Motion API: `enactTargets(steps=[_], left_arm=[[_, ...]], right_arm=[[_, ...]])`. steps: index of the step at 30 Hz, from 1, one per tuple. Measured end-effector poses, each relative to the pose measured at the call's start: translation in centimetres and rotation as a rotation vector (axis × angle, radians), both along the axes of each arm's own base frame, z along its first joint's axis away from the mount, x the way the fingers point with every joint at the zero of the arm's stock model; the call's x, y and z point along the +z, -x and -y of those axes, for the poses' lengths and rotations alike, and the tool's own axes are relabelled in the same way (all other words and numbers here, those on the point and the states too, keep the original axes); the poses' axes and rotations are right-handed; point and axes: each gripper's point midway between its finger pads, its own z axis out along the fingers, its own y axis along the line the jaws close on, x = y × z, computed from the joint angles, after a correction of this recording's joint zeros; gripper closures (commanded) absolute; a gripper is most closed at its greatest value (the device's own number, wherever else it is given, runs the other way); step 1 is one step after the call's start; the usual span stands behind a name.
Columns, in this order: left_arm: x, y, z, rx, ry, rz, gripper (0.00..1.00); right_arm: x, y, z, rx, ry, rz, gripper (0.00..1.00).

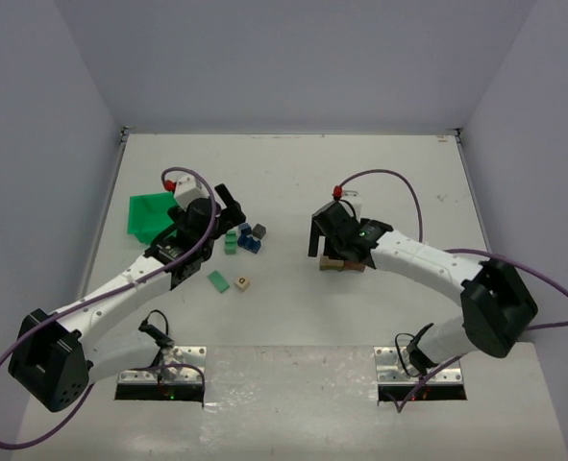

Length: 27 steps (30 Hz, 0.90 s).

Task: Build the wood block tower

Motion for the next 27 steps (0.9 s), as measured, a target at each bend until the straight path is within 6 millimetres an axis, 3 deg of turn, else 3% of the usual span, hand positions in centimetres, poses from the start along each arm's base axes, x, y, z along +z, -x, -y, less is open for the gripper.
enactTargets(steps=[5,10,13,16,20,24,27], left_arm=[[0.8,0.6,-0.5,0.016,0.016,0.011,0.00],[1.0,1.8,-1.5,0.057,0.044,0.002,0.00],[0.5,3.1,-2.6,0.113,0.071,-0.024,0.00],[-0.1,4.8,-4.2,0.194,0.100,-0.055,0.00],[-0.8,7.3,-6.5,0.295,0.114,-0.095,0.00],[-1.2,9.7,-8.5,0.388,0.141,-0.115,0.00],[-1.1,11.1,-9.7,0.444,0.172,-0.109,0.00]], right_arm=[[3.7,-0.8,-0.9,0.087,-0.056,0.112,0.01],[5.1,-1.2,-2.6,0.208,-0.089,0.164,0.01],[5.3,-0.9,-4.9,0.342,-0.088,0.174,0.01],[5.3,-0.1,-9.0,0.510,-0.082,0.177,0.01],[4.3,1.8,-16.7,0.744,-0.124,0.148,0.01],[1.6,3.4,-22.7,0.880,-0.148,0.088,0.01],[-0.7,4.4,-25.8,0.937,-0.141,0.050,0.01]])
